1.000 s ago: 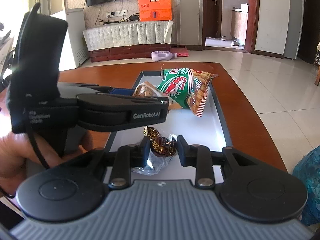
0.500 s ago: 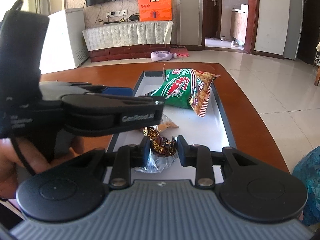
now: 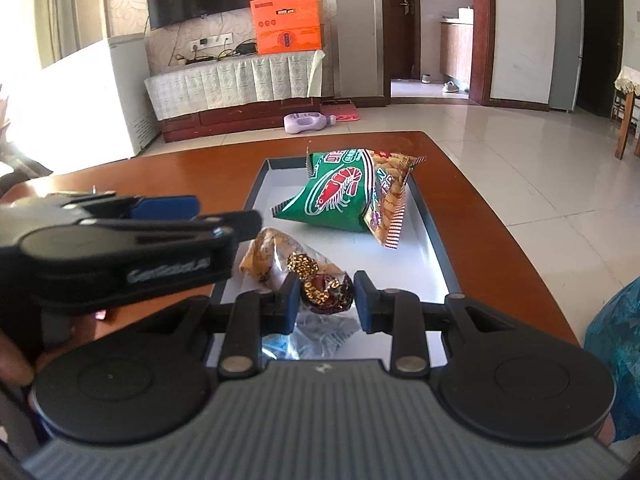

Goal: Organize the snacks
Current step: 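Lower the gold chocolate into the box with the right tool while the left tool withdraws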

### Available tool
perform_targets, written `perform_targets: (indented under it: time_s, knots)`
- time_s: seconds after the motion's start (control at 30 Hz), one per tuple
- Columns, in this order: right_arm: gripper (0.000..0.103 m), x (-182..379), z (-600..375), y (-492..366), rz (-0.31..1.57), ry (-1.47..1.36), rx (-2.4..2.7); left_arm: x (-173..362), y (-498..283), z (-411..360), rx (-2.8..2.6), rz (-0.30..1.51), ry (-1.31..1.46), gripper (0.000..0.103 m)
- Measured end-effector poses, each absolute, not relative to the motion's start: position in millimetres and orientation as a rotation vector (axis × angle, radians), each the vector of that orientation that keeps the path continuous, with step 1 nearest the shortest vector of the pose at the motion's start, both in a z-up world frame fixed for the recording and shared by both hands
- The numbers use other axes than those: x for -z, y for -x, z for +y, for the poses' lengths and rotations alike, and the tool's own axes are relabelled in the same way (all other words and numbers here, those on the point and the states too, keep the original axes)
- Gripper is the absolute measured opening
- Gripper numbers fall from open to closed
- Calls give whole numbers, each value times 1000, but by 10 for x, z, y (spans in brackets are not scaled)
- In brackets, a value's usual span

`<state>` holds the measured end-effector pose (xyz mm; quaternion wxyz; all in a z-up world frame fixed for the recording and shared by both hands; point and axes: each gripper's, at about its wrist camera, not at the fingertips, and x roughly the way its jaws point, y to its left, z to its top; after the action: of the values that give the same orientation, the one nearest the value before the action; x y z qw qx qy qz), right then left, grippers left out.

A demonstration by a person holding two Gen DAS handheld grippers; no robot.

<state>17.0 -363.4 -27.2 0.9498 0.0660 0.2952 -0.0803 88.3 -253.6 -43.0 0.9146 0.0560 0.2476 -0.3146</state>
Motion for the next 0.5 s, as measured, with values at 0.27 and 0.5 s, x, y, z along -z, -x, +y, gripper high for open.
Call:
perform_targets:
  time_s: [0.27,0.5]
  knots:
    - [32,312,-3563,-270,621,-143,171,364,-827,-2259,612,504,-113,64]
    - [42,291,-3512,-333,608,-149,212,317,-793,-1955,571,502,-107,65]
